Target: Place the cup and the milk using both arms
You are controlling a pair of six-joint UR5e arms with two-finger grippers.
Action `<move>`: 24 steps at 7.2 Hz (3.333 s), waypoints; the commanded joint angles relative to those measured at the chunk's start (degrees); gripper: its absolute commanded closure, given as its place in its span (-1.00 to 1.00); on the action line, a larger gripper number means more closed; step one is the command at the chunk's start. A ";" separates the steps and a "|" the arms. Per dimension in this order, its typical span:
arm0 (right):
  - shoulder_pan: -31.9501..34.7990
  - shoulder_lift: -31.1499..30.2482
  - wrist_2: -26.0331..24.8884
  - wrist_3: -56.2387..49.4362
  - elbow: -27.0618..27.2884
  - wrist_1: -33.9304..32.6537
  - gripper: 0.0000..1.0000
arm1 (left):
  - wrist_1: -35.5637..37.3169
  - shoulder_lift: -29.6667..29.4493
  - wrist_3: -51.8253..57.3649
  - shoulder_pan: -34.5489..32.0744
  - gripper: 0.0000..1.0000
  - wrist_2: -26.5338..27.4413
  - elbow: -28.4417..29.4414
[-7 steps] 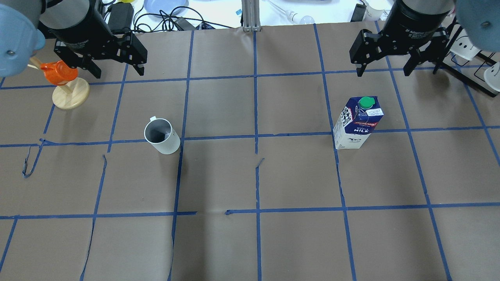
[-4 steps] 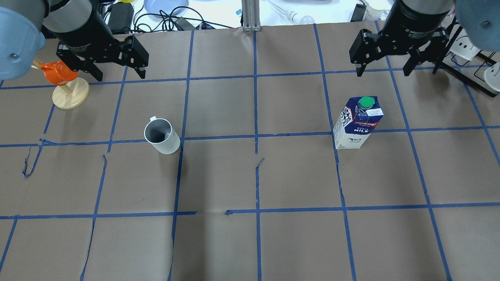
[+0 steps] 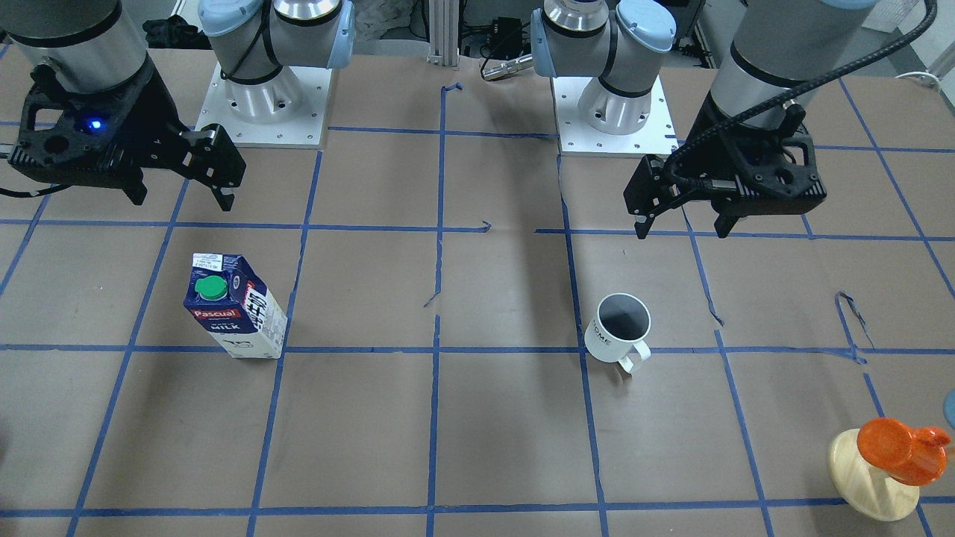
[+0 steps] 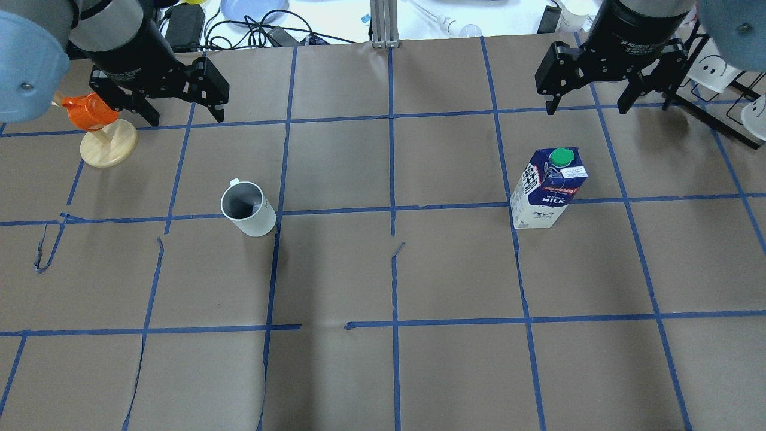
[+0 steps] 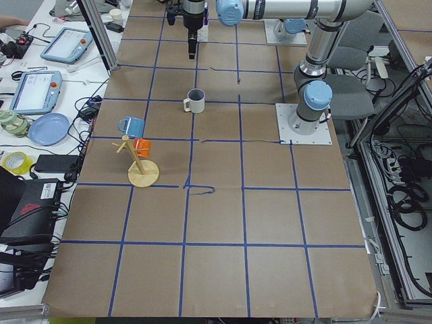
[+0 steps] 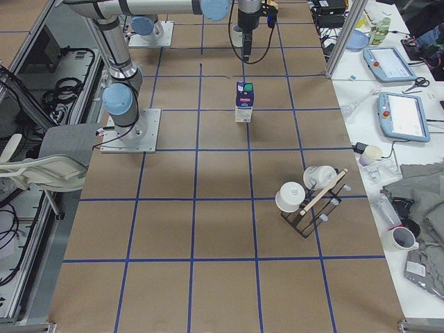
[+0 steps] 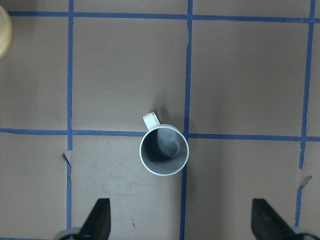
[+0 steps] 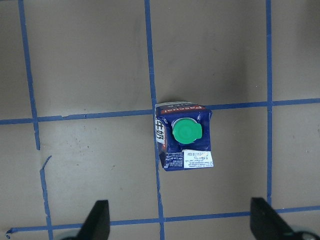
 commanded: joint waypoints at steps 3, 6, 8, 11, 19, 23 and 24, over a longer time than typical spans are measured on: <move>-0.32 3.32 -0.64 -0.44 -0.15 -0.76 -1.00 | 13.29 -3.34 3.81 4.77 -1.00 -0.46 -12.53; -0.33 11.04 -0.65 -1.23 0.81 -4.45 -1.00 | 24.41 -6.51 7.25 7.16 -1.00 -0.46 -21.52; -0.33 13.43 -0.82 -2.62 1.16 -5.25 -1.00 | 24.70 -8.36 6.73 7.16 -0.98 -3.77 -22.07; -1.63 13.36 -0.73 -4.57 4.92 -8.48 -1.00 | 26.01 -11.70 7.15 7.16 0.53 -4.24 -21.63; -2.26 13.36 -0.82 -3.78 9.08 -9.38 -0.31 | 25.39 -12.40 -17.03 -8.43 1.00 -5.99 -15.48; -2.26 13.36 -0.38 -3.60 8.73 -9.29 -0.13 | 26.28 -16.96 -27.99 -19.55 1.00 -6.26 -11.79; -2.26 13.27 -0.38 -3.52 8.29 -9.29 -0.13 | 26.37 -18.46 -28.08 -19.56 1.00 -6.17 -11.70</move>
